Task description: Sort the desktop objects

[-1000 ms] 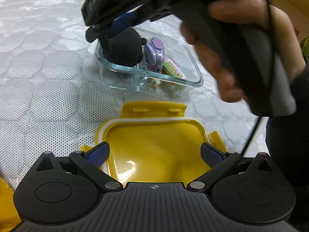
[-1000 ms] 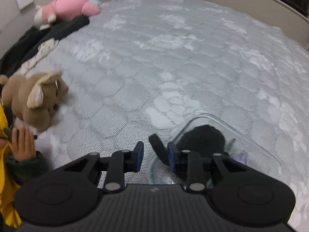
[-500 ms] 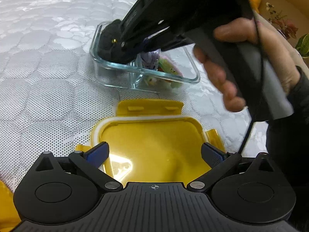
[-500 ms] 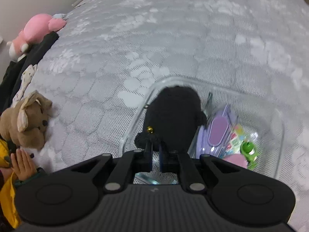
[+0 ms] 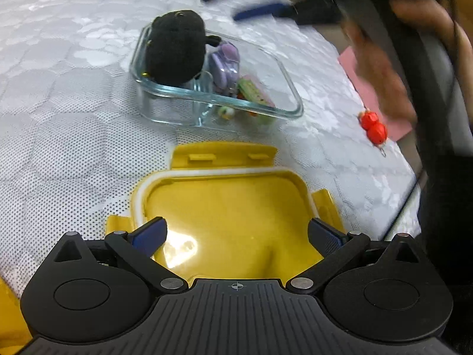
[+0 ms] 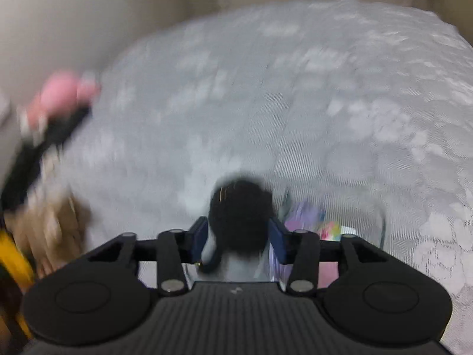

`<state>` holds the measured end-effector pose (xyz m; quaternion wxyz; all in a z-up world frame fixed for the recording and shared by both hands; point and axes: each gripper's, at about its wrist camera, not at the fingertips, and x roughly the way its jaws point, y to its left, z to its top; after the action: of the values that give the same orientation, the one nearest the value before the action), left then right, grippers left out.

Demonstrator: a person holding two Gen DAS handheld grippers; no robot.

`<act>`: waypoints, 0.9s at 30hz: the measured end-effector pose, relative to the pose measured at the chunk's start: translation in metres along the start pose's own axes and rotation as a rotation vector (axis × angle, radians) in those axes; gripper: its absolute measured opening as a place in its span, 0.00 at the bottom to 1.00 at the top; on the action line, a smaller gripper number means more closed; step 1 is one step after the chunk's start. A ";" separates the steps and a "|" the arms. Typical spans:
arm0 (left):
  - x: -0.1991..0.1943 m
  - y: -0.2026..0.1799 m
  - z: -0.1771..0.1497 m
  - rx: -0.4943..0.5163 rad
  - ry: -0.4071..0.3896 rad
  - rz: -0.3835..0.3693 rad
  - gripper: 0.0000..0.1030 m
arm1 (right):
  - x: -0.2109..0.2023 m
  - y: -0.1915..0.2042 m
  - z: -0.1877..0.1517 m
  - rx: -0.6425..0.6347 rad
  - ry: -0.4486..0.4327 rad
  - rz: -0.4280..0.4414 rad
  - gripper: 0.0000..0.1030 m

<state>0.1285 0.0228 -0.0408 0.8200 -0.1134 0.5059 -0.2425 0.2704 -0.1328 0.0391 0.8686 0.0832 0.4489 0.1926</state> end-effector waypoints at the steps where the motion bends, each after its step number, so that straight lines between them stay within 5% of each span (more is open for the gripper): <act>1: 0.000 -0.001 -0.001 0.005 0.002 0.002 1.00 | 0.005 0.003 0.007 -0.014 -0.018 -0.005 0.32; 3: 0.000 0.001 0.000 0.004 0.000 0.007 1.00 | 0.031 0.013 0.015 -0.048 0.006 -0.040 0.11; 4: 0.000 0.003 0.000 -0.002 -0.005 0.011 1.00 | 0.042 0.015 0.014 -0.050 0.018 -0.048 0.09; 10: -0.003 0.004 0.003 -0.025 -0.019 0.014 1.00 | 0.068 0.010 0.002 -0.053 -0.029 -0.057 0.09; 19: -0.003 0.003 0.004 -0.027 -0.013 0.009 1.00 | 0.098 0.012 -0.010 -0.153 0.070 -0.151 0.04; 27: -0.008 0.001 0.002 -0.025 -0.026 0.011 1.00 | 0.038 0.011 -0.015 -0.097 -0.007 -0.005 0.15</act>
<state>0.1279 0.0280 -0.0343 0.8263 -0.1239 0.4989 -0.2303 0.2751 -0.1077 0.0057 0.8737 0.0408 0.4362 0.2115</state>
